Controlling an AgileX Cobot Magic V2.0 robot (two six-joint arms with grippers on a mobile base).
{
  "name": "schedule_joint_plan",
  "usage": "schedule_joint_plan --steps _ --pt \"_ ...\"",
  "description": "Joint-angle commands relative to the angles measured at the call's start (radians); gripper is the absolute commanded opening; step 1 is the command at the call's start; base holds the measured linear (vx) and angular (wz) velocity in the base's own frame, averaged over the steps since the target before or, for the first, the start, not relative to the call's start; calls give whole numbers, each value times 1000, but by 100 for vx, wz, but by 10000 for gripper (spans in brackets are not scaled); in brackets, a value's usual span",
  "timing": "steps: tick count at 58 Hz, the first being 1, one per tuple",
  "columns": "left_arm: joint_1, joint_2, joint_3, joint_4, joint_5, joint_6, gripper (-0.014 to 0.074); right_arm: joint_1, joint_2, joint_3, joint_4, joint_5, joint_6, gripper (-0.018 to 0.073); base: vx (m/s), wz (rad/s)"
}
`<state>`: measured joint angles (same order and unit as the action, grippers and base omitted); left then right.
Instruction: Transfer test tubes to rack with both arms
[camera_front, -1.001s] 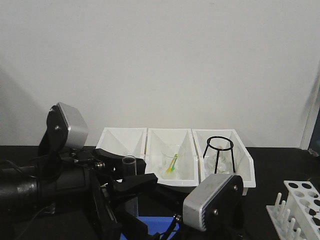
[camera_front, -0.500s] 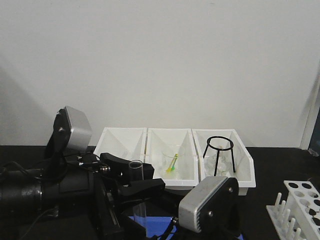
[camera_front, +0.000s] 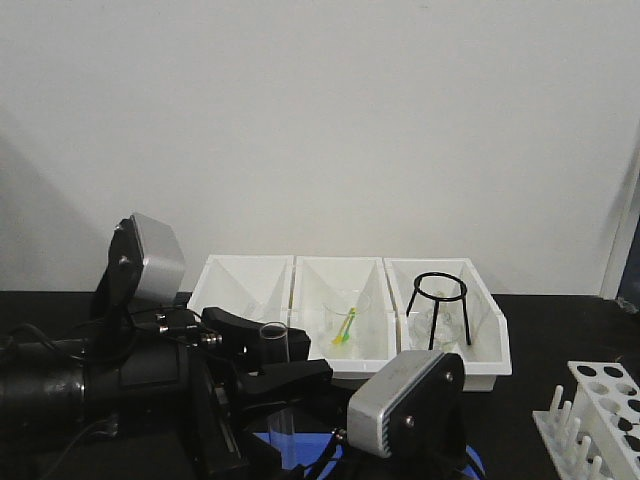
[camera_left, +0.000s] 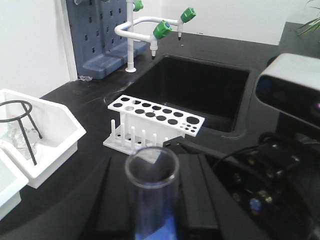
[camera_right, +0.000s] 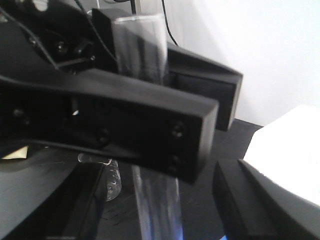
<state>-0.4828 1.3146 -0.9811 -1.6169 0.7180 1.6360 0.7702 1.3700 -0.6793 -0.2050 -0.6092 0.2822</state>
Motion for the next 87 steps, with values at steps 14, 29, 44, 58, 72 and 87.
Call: schedule_joint_plan --steps 14,29,44,58,72,87 --pt "-5 -25 -40 -68 26 -7 -20 -4 -21 -66 -8 -50 3 430 0 0" --pt "-5 -25 -40 -68 26 -7 -20 -4 -21 -66 -7 -43 3 202 0 0" --pt "-5 -25 -40 -69 25 -7 -20 -4 -21 -66 -7 -42 3 -13 0 0" --pt "-5 -25 -40 -70 18 -7 20 -4 -21 -66 -7 -20 3 -11 0 0" --pt "-5 -27 -40 -70 19 4 274 -4 -21 -66 -7 -10 4 -11 0 0" --pt "-5 -29 -63 -84 17 3 517 -4 -21 -66 -7 -5 4 -7 0 0"
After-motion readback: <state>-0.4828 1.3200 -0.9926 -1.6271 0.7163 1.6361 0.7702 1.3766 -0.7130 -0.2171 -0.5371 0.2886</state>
